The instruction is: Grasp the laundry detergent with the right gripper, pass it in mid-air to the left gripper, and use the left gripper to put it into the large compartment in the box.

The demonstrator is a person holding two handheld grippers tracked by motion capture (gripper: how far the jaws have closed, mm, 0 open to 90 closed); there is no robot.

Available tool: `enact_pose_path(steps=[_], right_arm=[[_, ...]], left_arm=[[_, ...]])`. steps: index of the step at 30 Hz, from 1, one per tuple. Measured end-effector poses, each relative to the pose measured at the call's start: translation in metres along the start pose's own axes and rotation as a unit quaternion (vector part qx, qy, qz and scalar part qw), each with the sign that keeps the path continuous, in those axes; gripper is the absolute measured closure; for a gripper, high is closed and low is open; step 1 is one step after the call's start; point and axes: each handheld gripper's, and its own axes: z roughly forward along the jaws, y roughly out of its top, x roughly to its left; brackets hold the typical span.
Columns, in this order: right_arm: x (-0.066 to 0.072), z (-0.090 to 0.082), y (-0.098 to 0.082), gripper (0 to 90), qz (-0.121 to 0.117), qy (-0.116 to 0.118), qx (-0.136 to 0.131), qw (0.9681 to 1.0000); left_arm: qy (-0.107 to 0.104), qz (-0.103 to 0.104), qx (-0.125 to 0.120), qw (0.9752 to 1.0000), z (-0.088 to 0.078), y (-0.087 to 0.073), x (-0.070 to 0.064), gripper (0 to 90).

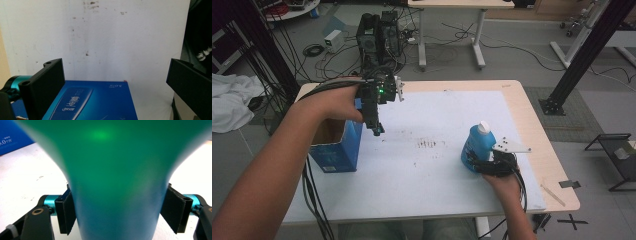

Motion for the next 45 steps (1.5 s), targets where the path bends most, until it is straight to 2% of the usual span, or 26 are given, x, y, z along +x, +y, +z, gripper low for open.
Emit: enact_pose_path(steps=[3, 4, 10, 13, 17, 25, 27, 28, 29, 31, 33, 34, 35, 37, 38, 39, 40, 43, 44, 45], right_arm=[[0.000, 0.000, 0.000, 23.9, -0.003, 0.000, 0.007, 1.0000], [-0.002, 0.001, 0.000, 24.0, -0.017, 0.000, 0.001, 0.9999], [0.000, 0.002, 0.001, 27.1, 0.004, -0.003, 0.000, 1.0000], [0.001, 0.002, 0.001, 31.2, 0.002, -0.001, 0.001, 1.0000], [0.000, 0.003, 0.000, 32.6, -0.004, -0.005, -0.009, 0.9999], [0.001, 0.002, -0.002, 36.4, -0.001, 0.000, -0.006, 1.0000], [0.000, 0.002, -0.003, 41.2, -0.010, 0.007, -0.012, 0.9999], [0.000, 0.003, -0.003, 41.6, -0.019, 0.004, -0.017, 0.9997], [0.002, 0.002, -0.002, 42.6, -0.023, 0.003, -0.014, 0.9996], [0.003, 0.001, -0.002, 43.5, -0.014, 0.003, -0.010, 0.9998], [0.002, 0.001, -0.002, 44.7, -0.029, 0.004, -0.009, 0.9995], [0.003, 0.001, -0.001, 44.9, -0.022, 0.006, -0.007, 0.9997], [0.001, 0.001, 0.000, 45.3, -0.035, 0.012, -0.009, 0.9993], [0.001, 0.000, 0.001, 45.4, -0.026, 0.016, 0.002, 0.9995], [-0.001, 0.001, 0.002, 45.5, -0.037, 0.020, -0.010, 0.9991], [0.000, 0.000, 0.002, 45.6, -0.029, 0.025, -0.011, 0.9992], [-0.001, -0.001, 0.003, 45.6, -0.031, 0.031, -0.012, 0.9990], [0.002, -0.002, 0.011, 45.5, -0.050, 0.039, -0.008, 0.9979], [0.003, -0.003, 0.014, 45.5, -0.064, 0.043, -0.009, 0.9970], [0.005, -0.004, 0.018, 45.5, -0.063, 0.051, -0.004, 0.9967]], left_arm=[[-0.001, -0.003, 0.000, 1.0000, 0.000, 0.000, 0.000, 1.7], [0.002, -0.002, 0.000, 1.0000, 0.000, 0.000, 0.001, 1.7], [0.000, -0.002, 0.002, 1.0000, 0.002, -0.001, 0.001, 1.7], [0.002, -0.003, 0.003, 1.0000, 0.003, -0.001, 0.001, 1.7], [0.001, -0.002, 0.004, 1.0000, 0.004, 0.000, 0.001, 1.7], [-0.001, 0.001, 0.007, 1.0000, 0.007, 0.004, 0.002, 1.7], [-0.005, -0.002, 0.005, 1.0000, 0.010, 0.005, 0.001, 1.7], [-0.004, 0.004, 0.007, 1.0000, 0.010, 0.006, 0.001, 1.6], [-0.006, 0.001, 0.008, 1.0000, 0.010, 0.006, 0.001, 1.7], [-0.006, 0.003, 0.008, 0.9999, 0.011, 0.006, 0.001, 1.7], [-0.005, 0.000, 0.007, 1.0000, 0.011, 0.006, 0.000, 1.7], [-0.006, 0.002, 0.007, 0.9999, 0.011, 0.006, 0.000, 1.7], [-0.005, 0.003, 0.008, 1.0000, 0.011, 0.006, 0.000, 1.7], [-0.003, 0.004, 0.009, 0.9999, 0.011, 0.006, -0.001, 1.6], [-0.003, 0.003, 0.007, 1.0000, 0.010, 0.006, -0.002, 1.7], [0.001, 0.001, 0.005, 1.0000, 0.010, 0.006, -0.003, 1.7], [0.000, 0.005, 0.003, 1.0000, 0.009, 0.005, -0.003, 1.7], [-0.001, 0.005, 0.002, 1.0000, 0.007, 0.004, -0.004, 1.7], [-0.001, 0.003, -0.002, 1.0000, 0.007, 0.004, -0.005, 1.7], [-0.003, 0.006, -0.003, 1.0000, 0.006, 0.004, -0.005, 1.7]])
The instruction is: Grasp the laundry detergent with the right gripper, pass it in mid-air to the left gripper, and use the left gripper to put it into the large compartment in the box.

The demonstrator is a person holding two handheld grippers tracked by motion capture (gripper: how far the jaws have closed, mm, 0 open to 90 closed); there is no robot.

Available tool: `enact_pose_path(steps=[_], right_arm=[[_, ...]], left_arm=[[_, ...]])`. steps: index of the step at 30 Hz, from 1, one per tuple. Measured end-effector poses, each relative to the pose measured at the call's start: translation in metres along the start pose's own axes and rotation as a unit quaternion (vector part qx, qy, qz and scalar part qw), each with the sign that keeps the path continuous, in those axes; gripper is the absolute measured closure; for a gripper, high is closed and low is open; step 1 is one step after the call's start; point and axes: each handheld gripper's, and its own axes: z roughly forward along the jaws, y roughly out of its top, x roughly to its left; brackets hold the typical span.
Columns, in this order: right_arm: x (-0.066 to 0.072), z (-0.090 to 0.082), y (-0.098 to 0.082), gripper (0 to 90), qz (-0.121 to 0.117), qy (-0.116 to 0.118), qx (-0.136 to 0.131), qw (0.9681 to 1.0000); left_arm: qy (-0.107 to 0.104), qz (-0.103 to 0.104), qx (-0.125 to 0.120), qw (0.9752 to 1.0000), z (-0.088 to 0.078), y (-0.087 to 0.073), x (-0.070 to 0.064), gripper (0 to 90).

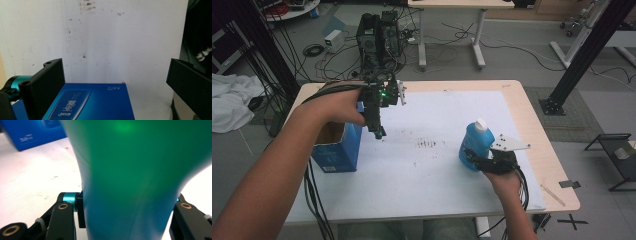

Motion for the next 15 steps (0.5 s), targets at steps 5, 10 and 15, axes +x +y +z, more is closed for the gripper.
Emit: enact_pose_path(steps=[5, 10, 15], right_arm=[[0.005, -0.003, 0.016, 45.4, -0.020, 0.029, 0.004, 0.9994], [0.009, 0.000, 0.036, 45.3, -0.058, 0.064, 0.006, 0.9962], [0.018, 0.009, 0.054, 45.3, -0.090, 0.101, -0.002, 0.9908]], left_arm=[[-0.004, 0.005, -0.007, 1.0000, -0.003, 0.001, -0.007, 1.7], [-0.005, 0.018, -0.006, 0.9998, -0.006, 0.006, -0.016, 1.7], [-0.007, 0.037, -0.007, 0.9993, -0.006, 0.013, -0.025, 1.7]])
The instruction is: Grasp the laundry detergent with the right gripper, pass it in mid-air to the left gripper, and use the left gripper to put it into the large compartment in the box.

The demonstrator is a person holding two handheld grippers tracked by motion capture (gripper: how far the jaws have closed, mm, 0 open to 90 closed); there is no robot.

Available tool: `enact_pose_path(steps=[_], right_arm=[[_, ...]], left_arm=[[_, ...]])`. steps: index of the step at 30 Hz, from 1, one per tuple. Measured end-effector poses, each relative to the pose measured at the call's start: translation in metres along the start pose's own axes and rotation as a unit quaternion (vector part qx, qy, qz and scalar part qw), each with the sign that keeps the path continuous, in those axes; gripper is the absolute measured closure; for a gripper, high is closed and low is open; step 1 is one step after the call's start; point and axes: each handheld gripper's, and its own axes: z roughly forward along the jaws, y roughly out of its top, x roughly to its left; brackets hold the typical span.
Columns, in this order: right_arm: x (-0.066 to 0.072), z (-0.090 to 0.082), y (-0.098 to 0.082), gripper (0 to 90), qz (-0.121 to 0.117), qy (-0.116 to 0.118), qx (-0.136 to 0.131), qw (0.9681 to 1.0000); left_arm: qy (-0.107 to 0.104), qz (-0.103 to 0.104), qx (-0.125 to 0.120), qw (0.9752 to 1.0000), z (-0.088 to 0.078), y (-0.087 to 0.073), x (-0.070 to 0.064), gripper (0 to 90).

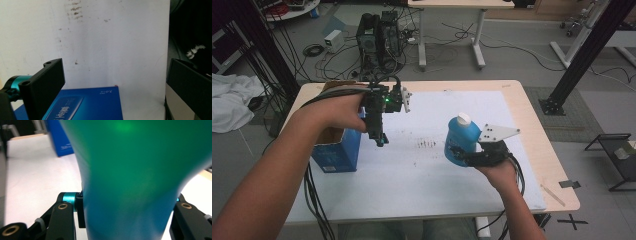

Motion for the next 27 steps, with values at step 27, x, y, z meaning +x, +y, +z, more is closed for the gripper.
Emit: enact_pose_path(steps=[27], right_arm=[[0.028, 0.076, 0.021, 45.1, -0.074, 0.195, -0.006, 0.9780]], left_arm=[[-0.029, 0.042, 0.008, 0.9987, 0.010, 0.042, -0.024, 1.7]])
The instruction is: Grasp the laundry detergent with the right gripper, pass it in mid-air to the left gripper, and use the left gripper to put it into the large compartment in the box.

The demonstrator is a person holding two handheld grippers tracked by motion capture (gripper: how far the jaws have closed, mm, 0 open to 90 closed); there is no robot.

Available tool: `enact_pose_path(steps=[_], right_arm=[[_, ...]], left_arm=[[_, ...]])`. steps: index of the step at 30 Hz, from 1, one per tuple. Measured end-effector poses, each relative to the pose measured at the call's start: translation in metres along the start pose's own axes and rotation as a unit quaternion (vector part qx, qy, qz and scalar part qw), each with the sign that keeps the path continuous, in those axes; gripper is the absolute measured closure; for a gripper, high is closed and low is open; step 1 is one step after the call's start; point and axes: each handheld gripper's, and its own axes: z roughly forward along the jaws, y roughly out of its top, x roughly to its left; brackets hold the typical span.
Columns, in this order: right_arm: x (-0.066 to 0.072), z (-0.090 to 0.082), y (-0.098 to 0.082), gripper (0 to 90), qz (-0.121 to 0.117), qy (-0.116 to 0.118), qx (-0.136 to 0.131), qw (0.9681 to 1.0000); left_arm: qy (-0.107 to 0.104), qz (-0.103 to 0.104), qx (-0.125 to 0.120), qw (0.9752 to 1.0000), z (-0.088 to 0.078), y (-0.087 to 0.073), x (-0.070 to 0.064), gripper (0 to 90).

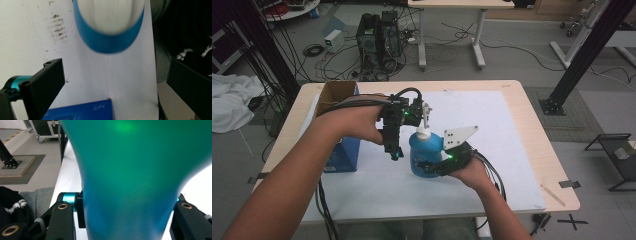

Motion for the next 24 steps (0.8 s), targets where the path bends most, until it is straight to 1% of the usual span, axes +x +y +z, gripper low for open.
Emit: enact_pose_path(steps=[1, 2, 3, 4, 5, 6, 7, 9, 10, 11, 12, 13, 14, 15, 16, 17, 18, 19, 20, 21, 22, 23, 24], right_arm=[[0.003, 0.001, 0.001, 45.0, 0.017, 0.005, 0.013, 0.9998], [0.002, 0.005, 0.003, 45.0, 0.011, 0.011, 0.006, 0.9999], [0.002, 0.007, 0.005, 45.0, 0.009, 0.015, 0.004, 0.9998], [0.002, 0.009, 0.006, 45.0, 0.005, 0.013, 0.000, 0.9999], [0.001, 0.012, 0.008, 45.0, -0.004, 0.012, 0.000, 0.9999], [0.002, 0.013, 0.009, 45.0, 0.004, 0.015, 0.003, 0.9999], [0.000, 0.015, 0.011, 45.0, -0.007, 0.016, -0.002, 0.9998], [-0.002, 0.018, 0.014, 45.0, -0.019, 0.017, -0.007, 0.9996], [-0.003, 0.020, 0.015, 45.0, -0.027, 0.014, -0.013, 0.9995], [-0.001, 0.020, 0.015, 45.0, -0.014, 0.019, 0.006, 0.9997], [-0.001, 0.021, 0.016, 45.0, -0.013, 0.019, 0.002, 0.9997], [0.000, 0.022, 0.016, 45.0, -0.011, 0.021, 0.002, 0.9997], [0.000, 0.023, 0.017, 45.0, -0.011, 0.022, 0.002, 0.9997], [0.000, 0.023, 0.018, 45.0, -0.013, 0.024, 0.005, 0.9996], [0.001, 0.024, 0.018, 45.0, -0.010, 0.026, 0.005, 0.9996], [0.001, 0.024, 0.019, 45.0, -0.012, 0.026, 0.008, 0.9996], [0.002, 0.025, 0.020, 45.0, -0.009, 0.025, 0.004, 0.9996], [0.003, 0.025, 0.021, 45.0, -0.001, 0.037, 0.002, 0.9993], [0.003, 0.025, 0.021, 45.0, -0.004, 0.037, 0.001, 0.9993], [0.003, 0.025, 0.021, 45.0, -0.003, 0.034, 0.004, 0.9994], [0.003, 0.026, 0.021, 44.9, -0.008, 0.032, 0.001, 0.9995], [0.002, 0.026, 0.021, 44.9, -0.009, 0.031, 0.000, 0.9995], [0.002, 0.026, 0.021, 45.0, -0.011, 0.030, -0.001, 0.9995]], left_arm=[[-0.002, -0.005, -0.003, 1.0000, 0.002, 0.002, -0.002, 1.7], [-0.001, 0.005, -0.001, 1.0000, 0.002, 0.003, -0.001, 1.6], [-0.003, 0.004, 0.001, 1.0000, 0.003, 0.005, -0.002, 1.7], [-0.006, -0.003, 0.000, 1.0000, 0.004, 0.006, -0.003, 1.7], [-0.006, 0.002, 0.003, 1.0000, 0.004, 0.007, -0.003, 1.7], [-0.005, 0.003, 0.005, 1.0000, 0.004, 0.008, -0.003, 1.7], [-0.004, 0.007, 0.005, 1.0000, 0.004, 0.010, -0.003, 1.7], [-0.007, 0.000, 0.006, 1.0000, 0.005, 0.011, -0.004, 1.7], [-0.002, 0.009, 0.008, 0.9999, 0.006, 0.012, -0.003, 1.7], [-0.005, 0.001, 0.013, 0.9999, 0.006, 0.012, -0.003, 1.7], [-0.005, -0.002, 0.012, 0.9999, 0.008, 0.013, -0.003, 1.7], [-0.003, 0.008, 0.013, 0.9999, 0.009, 0.014, -0.001, 1.7], [-0.004, 0.009, 0.013, 0.9999, 0.010, 0.015, -0.001, 1.7], [-0.005, 0.001, 0.012, 0.9999, 0.011, 0.015, -0.002, 1.7], [-0.006, -0.004, 0.013, 0.9999, 0.012, 0.016, -0.002, 1.7], [-0.007, -0.005, 0.011, 0.9999, 0.014, 0.016, -0.002, 1.7], [-0.003, 0.000, 0.013, 0.9999, 0.015, 0.017, 0.000, 1.6], [-0.009, -0.005, 0.015, 0.9998, 0.016, 0.017, -0.001, 1.7], [-0.014, -0.010, 0.013, 0.9998, 0.018, 0.017, -0.001, 1.7], [-0.011, -0.007, 0.018, 0.9997, 0.019, 0.018, 0.000, 1.7], [-0.012, -0.015, 0.024, 0.9995, 0.020, 0.018, -0.001, 2.1], [-0.012, -0.012, 0.025, 0.9995, 0.021, 0.018, 0.000, 2.4], [-0.016, -0.015, 0.024, 0.9995, 0.021, 0.018, 0.000, 3.0]])
